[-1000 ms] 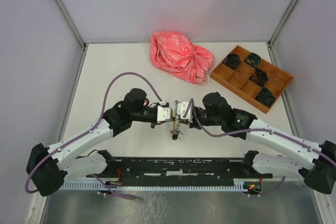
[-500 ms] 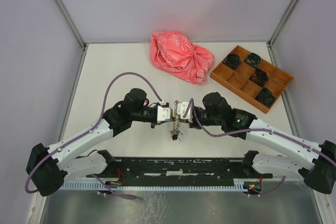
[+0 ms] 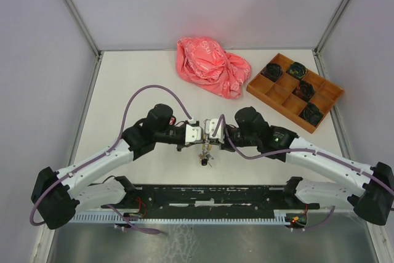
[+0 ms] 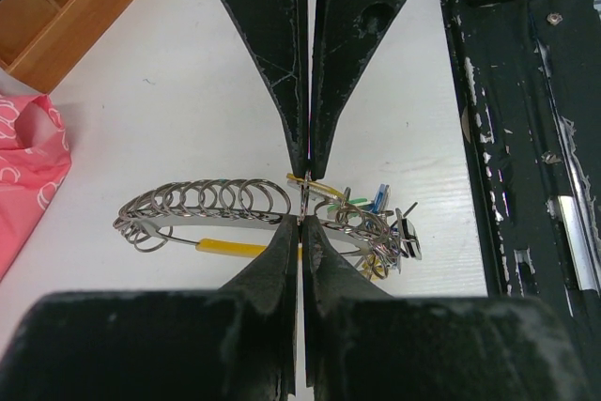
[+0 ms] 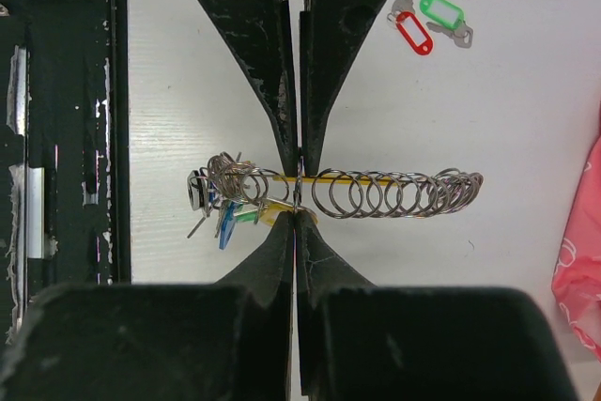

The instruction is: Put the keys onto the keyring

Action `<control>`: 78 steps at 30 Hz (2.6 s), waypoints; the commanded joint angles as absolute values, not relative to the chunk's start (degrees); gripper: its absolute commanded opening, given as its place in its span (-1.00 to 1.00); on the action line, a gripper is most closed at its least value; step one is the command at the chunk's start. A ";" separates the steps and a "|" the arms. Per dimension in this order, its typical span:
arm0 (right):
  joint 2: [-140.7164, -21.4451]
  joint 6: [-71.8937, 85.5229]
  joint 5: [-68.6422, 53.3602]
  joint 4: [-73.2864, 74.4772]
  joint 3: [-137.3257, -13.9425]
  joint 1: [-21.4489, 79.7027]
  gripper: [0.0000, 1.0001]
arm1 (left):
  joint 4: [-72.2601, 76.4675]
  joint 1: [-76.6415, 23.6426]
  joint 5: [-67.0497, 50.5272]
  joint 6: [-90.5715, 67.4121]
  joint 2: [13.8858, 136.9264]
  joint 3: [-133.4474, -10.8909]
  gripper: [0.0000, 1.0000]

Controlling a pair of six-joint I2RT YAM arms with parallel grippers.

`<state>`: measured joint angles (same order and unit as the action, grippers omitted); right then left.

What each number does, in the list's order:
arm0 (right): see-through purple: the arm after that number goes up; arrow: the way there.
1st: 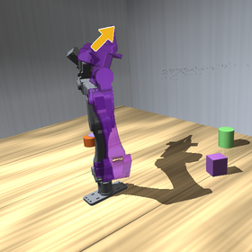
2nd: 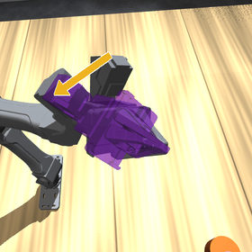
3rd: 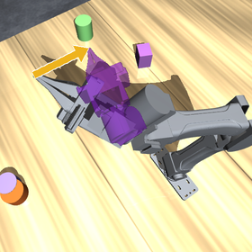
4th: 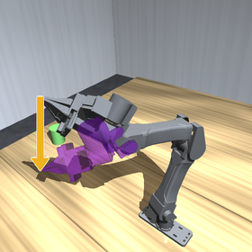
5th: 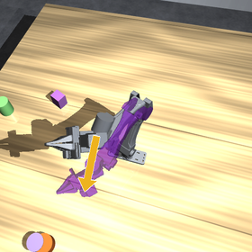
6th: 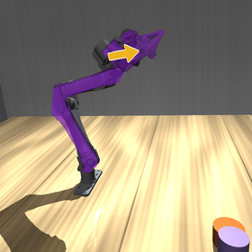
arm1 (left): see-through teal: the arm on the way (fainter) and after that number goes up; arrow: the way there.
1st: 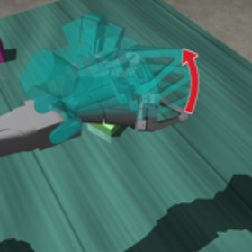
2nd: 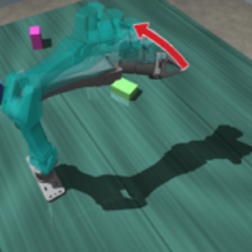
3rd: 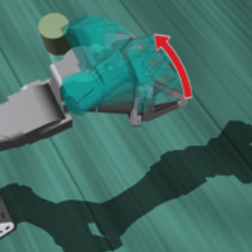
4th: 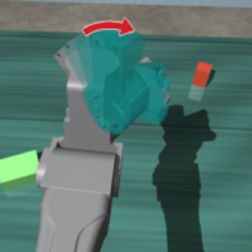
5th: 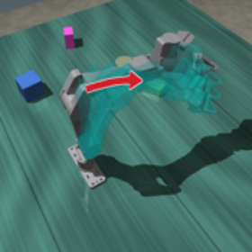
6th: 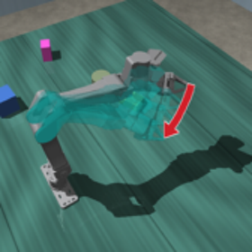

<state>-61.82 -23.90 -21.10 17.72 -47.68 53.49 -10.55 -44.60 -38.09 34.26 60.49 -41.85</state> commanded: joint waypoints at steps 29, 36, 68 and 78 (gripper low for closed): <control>-60.98 -32.16 -23.41 20.55 -51.42 54.25 -0.99 | -8.94 -43.75 -37.55 23.06 65.86 -49.52 -0.95; -60.39 -31.02 -19.02 19.42 -48.84 54.34 -0.99 | -3.99 -42.24 -39.83 18.62 63.74 -48.28 -0.95; -51.29 -21.61 -11.00 3.13 -38.83 54.31 -0.13 | 3.67 -42.28 -39.74 16.94 61.05 -43.60 -0.95; -52.66 -19.79 -12.17 0.76 -38.67 54.26 -0.25 | 4.13 -42.27 -39.99 16.82 60.86 -43.31 -0.95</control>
<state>-52.47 -21.43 -11.25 4.34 -38.72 54.00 -1.04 -42.39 -39.11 18.94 62.76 -42.98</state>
